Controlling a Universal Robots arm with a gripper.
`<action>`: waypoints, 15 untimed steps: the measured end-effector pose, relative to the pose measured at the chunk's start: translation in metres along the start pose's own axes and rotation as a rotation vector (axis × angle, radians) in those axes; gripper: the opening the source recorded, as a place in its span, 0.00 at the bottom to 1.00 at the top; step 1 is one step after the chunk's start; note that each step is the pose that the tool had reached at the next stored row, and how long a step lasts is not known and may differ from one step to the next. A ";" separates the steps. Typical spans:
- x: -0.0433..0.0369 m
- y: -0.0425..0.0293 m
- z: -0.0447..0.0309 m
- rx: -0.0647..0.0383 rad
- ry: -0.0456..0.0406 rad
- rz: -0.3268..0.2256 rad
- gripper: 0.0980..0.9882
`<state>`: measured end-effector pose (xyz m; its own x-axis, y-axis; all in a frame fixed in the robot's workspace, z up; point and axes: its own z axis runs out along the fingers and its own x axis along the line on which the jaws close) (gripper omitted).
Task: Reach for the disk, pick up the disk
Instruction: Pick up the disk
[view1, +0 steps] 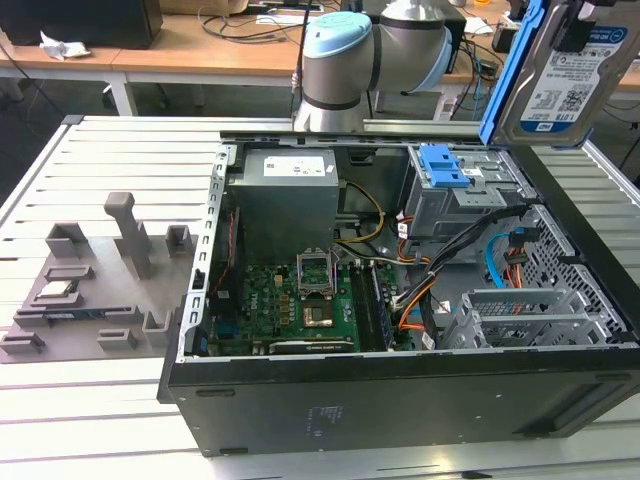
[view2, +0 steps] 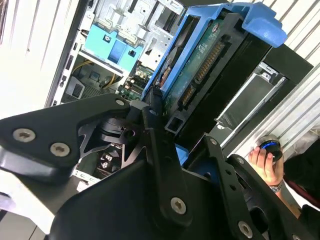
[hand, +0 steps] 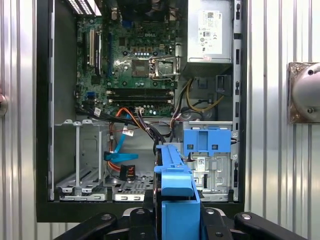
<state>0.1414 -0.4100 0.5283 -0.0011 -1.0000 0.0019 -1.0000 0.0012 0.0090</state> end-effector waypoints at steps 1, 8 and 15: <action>0.0017 0.0000 0.0000 0.000 0.0000 0.000 0.30; 0.0110 0.0000 0.0000 0.000 0.0000 0.000 0.30; 0.0228 0.0000 0.0001 0.000 0.0000 0.000 0.30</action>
<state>0.1414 -0.4328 0.5283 -0.0011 -1.0000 0.0019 -1.0000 0.0012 0.0090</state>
